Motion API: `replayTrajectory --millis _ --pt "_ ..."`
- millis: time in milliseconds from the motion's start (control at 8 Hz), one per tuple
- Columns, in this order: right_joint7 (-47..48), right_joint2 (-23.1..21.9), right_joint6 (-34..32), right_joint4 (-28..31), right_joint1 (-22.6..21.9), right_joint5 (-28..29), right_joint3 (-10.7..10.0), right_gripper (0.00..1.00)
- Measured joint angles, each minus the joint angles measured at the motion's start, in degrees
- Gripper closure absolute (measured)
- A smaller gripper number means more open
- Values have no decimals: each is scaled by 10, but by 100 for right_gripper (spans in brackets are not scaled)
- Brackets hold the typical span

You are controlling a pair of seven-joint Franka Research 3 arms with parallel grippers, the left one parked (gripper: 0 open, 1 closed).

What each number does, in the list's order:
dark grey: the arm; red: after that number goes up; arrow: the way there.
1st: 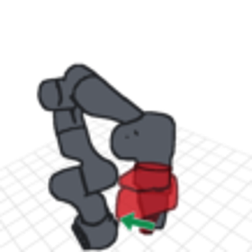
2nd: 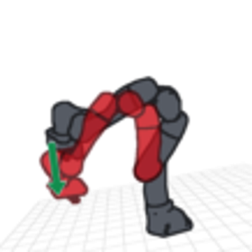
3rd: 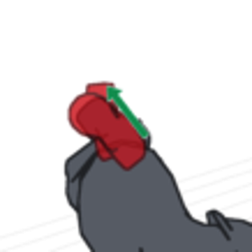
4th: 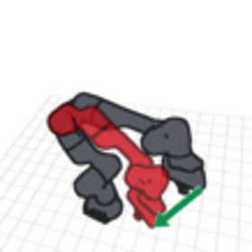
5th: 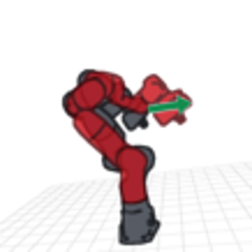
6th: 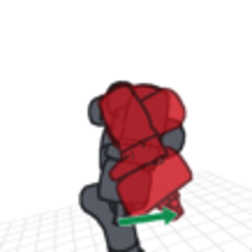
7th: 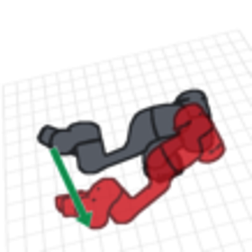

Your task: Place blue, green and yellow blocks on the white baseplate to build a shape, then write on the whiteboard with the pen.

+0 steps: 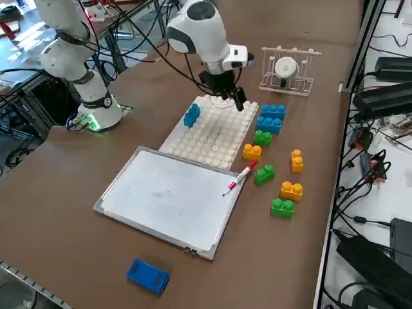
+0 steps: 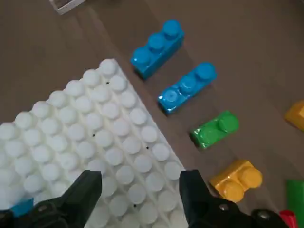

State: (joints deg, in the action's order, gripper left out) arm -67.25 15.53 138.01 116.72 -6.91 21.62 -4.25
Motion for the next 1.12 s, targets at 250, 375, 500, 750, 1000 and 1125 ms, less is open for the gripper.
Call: replayTrajectory --millis 250,375,500,750,1000,1125 --pt "127 56 0 -71 -4 -3 -9 0" --pt "186 85 -3 -110 -14 -9 -21 0" --pt "241 115 -21 -152 -26 -14 -34 0" --pt "382 176 -92 -246 -43 -16 -56 0" --pt "451 226 -115 -313 -46 -17 -69 0" --pt "459 247 -118 -332 -46 -17 -74 0"
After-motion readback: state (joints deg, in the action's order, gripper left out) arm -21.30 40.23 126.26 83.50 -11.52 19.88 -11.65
